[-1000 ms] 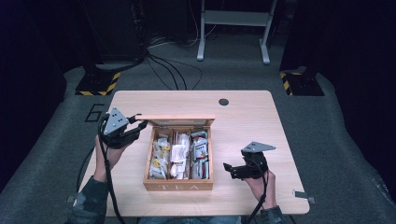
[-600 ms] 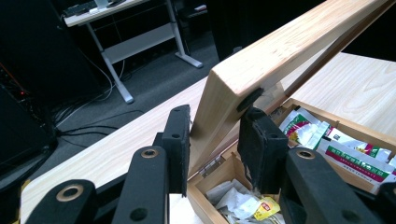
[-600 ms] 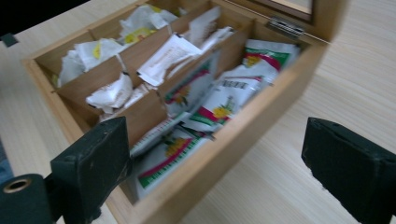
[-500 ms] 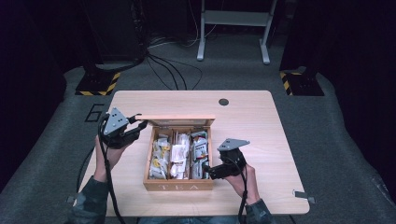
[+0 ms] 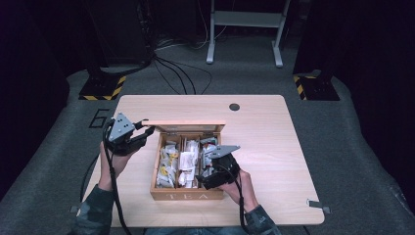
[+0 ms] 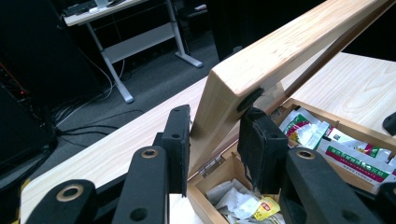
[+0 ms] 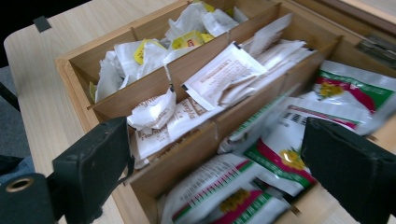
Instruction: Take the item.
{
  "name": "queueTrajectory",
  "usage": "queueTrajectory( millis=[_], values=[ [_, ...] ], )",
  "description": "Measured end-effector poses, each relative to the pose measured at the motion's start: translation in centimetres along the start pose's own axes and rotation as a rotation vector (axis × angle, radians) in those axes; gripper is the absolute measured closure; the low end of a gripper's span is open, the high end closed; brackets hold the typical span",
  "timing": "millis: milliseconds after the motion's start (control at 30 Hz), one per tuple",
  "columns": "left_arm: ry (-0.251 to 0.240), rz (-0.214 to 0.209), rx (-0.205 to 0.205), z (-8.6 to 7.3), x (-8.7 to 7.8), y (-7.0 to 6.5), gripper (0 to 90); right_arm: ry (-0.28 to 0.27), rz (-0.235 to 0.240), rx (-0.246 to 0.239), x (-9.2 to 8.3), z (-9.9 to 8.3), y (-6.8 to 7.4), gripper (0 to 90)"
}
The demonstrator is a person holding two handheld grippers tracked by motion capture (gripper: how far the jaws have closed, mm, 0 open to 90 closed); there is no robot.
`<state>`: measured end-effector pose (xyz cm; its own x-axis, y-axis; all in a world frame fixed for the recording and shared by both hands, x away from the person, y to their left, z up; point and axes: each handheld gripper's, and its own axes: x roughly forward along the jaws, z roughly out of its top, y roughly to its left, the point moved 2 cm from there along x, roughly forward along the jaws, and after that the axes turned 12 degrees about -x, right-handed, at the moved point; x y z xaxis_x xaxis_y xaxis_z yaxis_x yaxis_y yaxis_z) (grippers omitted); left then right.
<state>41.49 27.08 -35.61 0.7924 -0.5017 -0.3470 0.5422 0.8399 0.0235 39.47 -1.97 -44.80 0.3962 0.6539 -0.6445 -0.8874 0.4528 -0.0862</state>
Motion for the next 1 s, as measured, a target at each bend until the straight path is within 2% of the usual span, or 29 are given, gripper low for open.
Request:
queueTrajectory(
  millis=[67, 167, 333, 433, 533, 567, 733, 867, 1000],
  values=[
    [0.000, -0.001, -0.001, 0.0, 0.0, 0.0, 64.3, 0.010, 0.012, -0.023, 0.6, 0.3, 0.2, 8.7],
    [0.000, -0.001, -0.002, 0.0, 0.0, 0.0, 64.3, 0.018, 0.036, -0.030, 1.6, 0.7, 0.6, 9.6],
    [-0.002, -0.003, -0.006, -0.1, 0.0, -0.1, 64.3, 0.043, 0.046, -0.041, 2.9, 1.5, 1.0, 9.4],
    [-0.004, -0.002, -0.007, -0.1, -0.1, -0.1, 64.3, 0.042, 0.048, -0.066, 3.3, 1.8, 0.9, 9.7],
    [-0.005, -0.002, -0.006, -0.1, -0.1, -0.1, 64.3, 0.044, 0.035, -0.059, 3.3, 2.1, 1.1, 10.7],
    [-0.004, -0.002, -0.006, -0.1, 0.0, -0.1, 64.3, 0.035, 0.027, -0.075, 3.2, 2.2, 1.1, 10.8],
    [-0.005, -0.002, -0.007, -0.1, 0.0, -0.1, 64.3, 0.025, 0.019, -0.076, 3.0, 2.6, 1.5, 13.2],
    [-0.005, -0.002, -0.007, -0.1, 0.0, -0.1, 64.2, 0.043, 0.052, -0.081, 3.6, 2.8, 1.8, 14.1],
    [-0.004, -0.002, -0.006, -0.1, -0.1, -0.1, 64.3, 0.077, 0.066, -0.078, 4.5, 3.1, 2.1, 19.3]
  ],
)
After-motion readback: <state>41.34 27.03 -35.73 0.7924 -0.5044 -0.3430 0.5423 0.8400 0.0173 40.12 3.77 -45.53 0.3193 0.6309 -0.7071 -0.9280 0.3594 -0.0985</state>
